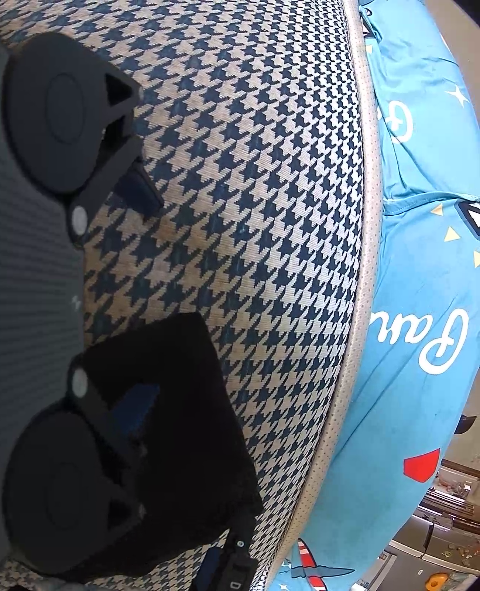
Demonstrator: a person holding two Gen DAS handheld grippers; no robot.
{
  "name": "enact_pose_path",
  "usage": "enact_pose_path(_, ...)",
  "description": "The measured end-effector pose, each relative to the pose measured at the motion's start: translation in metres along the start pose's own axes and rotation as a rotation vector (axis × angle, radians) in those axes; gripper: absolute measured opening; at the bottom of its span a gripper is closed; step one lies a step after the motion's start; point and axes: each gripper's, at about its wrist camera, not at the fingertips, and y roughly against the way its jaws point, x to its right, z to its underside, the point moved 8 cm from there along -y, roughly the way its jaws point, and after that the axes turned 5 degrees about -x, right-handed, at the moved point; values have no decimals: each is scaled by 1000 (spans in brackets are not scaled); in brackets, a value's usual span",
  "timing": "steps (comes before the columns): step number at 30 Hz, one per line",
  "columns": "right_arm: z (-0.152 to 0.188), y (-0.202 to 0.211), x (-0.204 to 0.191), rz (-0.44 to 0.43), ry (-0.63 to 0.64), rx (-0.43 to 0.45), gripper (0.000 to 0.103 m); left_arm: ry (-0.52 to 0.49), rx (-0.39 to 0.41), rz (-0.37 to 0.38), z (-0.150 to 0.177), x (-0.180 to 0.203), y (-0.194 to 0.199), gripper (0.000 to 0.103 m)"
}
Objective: Fold clothes
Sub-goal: 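Hold the left gripper on the bundle while the right gripper pushes its corner, then withdraw both open grippers from the folded black bundle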
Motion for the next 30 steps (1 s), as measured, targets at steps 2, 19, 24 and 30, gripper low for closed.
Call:
enact_pose_path(2, -3, 8, 2, -11, -4, 10, 76, -8, 5, 2, 0, 2, 1, 103)
enact_pose_path(19, 36, 52, 34, -76, 65, -81, 76, -45, 14, 3, 3, 11, -1, 103)
enact_pose_path(24, 46, 51, 34, -73, 113, -98, 76, -50, 9, -2, 3, 12, -4, 103)
enact_pose_path(30, 50, 38, 38, -62, 96, -114, 84, -56, 4, -5, 4, 11, -5, 103)
